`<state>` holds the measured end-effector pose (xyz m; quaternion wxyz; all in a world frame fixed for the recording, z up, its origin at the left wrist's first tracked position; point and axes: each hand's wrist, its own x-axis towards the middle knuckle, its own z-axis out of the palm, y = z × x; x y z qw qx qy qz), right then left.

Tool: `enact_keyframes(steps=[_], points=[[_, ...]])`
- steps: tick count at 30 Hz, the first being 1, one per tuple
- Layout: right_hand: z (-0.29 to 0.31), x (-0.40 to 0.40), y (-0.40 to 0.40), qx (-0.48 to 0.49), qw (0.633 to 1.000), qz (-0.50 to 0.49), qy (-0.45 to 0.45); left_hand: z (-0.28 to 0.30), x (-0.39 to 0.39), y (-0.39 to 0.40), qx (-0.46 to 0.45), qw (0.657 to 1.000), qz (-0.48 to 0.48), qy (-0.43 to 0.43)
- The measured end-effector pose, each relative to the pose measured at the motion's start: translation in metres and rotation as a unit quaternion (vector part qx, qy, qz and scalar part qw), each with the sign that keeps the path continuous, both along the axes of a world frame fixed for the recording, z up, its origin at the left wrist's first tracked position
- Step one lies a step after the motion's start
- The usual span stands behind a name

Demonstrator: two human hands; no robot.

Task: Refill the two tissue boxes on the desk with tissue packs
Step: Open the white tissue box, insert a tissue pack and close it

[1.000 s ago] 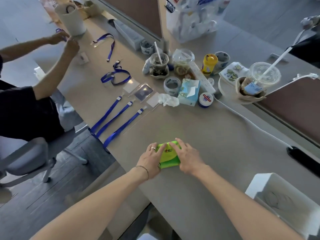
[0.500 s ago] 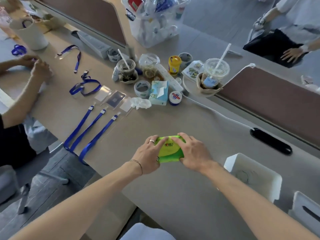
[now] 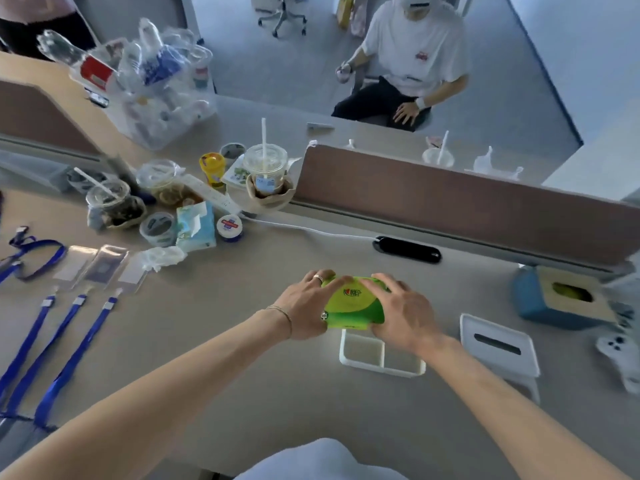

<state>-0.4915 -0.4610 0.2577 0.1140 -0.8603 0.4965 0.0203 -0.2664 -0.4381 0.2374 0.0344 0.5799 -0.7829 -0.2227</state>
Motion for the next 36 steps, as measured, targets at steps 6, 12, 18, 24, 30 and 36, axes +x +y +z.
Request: enact_keyframes(steps=[6,12,18,24,30,36], points=[[-0.007,-0.065,-0.003,0.024,0.999,-0.048,-0.008,-0.006,-0.063,-0.027,-0.029,0.996,-0.076,-0.042],[-0.029,-0.086,-0.010,0.056,0.996,-0.061,-0.015,-0.022,-0.089,-0.044,-0.001,0.992,-0.103,-0.072],[-0.054,-0.090,-0.023,0.065,0.997,-0.048,-0.013,-0.047,-0.095,-0.049,0.018,0.992,-0.089,-0.092],[-0.081,-0.087,-0.026,0.059,0.998,-0.028,-0.012,-0.062,-0.094,-0.051,0.032,0.988,-0.091,-0.123],[-0.094,-0.092,-0.023,0.053,0.998,-0.026,-0.032,-0.068,-0.099,-0.046,0.024,0.987,-0.088,-0.134],[-0.077,-0.136,-0.023,0.026,0.989,-0.091,-0.112,-0.051,-0.132,-0.051,-0.012,0.992,-0.066,-0.105]])
